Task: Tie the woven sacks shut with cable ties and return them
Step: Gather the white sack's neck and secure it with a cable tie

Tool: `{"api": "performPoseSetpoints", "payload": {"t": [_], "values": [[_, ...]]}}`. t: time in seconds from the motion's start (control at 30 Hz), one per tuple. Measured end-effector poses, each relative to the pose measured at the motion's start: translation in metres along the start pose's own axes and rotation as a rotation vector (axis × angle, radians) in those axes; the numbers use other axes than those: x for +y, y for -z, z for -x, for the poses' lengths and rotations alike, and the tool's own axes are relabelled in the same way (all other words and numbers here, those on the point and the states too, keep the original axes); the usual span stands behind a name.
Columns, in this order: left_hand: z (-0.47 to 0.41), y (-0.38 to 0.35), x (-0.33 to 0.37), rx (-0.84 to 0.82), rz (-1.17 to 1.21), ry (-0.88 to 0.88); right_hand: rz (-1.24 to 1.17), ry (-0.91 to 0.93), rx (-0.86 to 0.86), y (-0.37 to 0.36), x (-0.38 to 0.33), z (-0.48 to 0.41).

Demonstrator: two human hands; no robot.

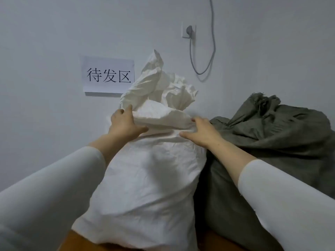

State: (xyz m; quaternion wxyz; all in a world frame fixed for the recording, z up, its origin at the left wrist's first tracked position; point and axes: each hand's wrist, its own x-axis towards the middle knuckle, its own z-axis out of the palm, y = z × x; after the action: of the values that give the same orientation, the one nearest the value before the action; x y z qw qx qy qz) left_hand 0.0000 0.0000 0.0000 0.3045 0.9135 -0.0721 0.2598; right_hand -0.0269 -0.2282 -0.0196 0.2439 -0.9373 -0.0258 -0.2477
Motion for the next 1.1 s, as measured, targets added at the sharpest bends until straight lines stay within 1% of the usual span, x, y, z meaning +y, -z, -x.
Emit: {"api": "performPoseSetpoints", "payload": {"t": [0.07,0.13,0.27,0.37,0.47,0.6,0.7,0.83,0.9,0.97,1.0,1.03,1.07,1.1], "values": [[-0.018,-0.003,-0.013,0.023,0.004,-0.001,-0.112,-0.051,0.025,-0.011,-0.001,-0.017],[-0.038,-0.010,-0.029,0.001,0.014,-0.039,-0.154,-0.060,0.026,-0.025,0.001,-0.033],[-0.077,-0.023,-0.045,-0.016,-0.011,-0.134,-0.158,-0.054,0.100,-0.049,0.005,-0.070],[-0.100,-0.031,-0.047,-0.039,0.022,-0.165,-0.143,-0.082,0.080,-0.058,0.006,-0.090],[-0.116,-0.035,-0.050,-0.065,0.027,-0.215,-0.186,-0.070,0.084,-0.062,0.008,-0.109],[-0.128,-0.049,-0.047,-0.174,0.000,-0.290,-0.170,0.019,0.156,-0.061,0.005,-0.129],[-0.133,-0.060,-0.042,-0.301,-0.069,-0.281,-0.084,0.156,0.177,-0.055,0.001,-0.142],[-0.131,-0.072,-0.036,-0.387,-0.026,-0.241,0.123,0.387,0.107,-0.050,-0.003,-0.159],[-0.130,-0.078,-0.037,-0.408,-0.002,-0.223,0.254,0.407,0.019,-0.053,-0.002,-0.168],[-0.128,-0.079,-0.038,-0.370,-0.030,-0.227,0.352,0.360,-0.075,-0.057,-0.001,-0.175],[-0.127,-0.079,-0.038,-0.285,-0.082,-0.246,0.370,0.323,-0.119,-0.060,-0.001,-0.177],[-0.129,-0.078,-0.038,-0.162,-0.129,-0.286,0.364,0.288,-0.163,-0.063,0.000,-0.179],[-0.131,-0.077,-0.037,-0.053,-0.154,-0.338,0.315,0.256,-0.204,-0.066,0.002,-0.180],[-0.135,-0.077,-0.038,0.002,-0.164,-0.390,0.222,0.238,-0.237,-0.071,0.005,-0.182]]}}
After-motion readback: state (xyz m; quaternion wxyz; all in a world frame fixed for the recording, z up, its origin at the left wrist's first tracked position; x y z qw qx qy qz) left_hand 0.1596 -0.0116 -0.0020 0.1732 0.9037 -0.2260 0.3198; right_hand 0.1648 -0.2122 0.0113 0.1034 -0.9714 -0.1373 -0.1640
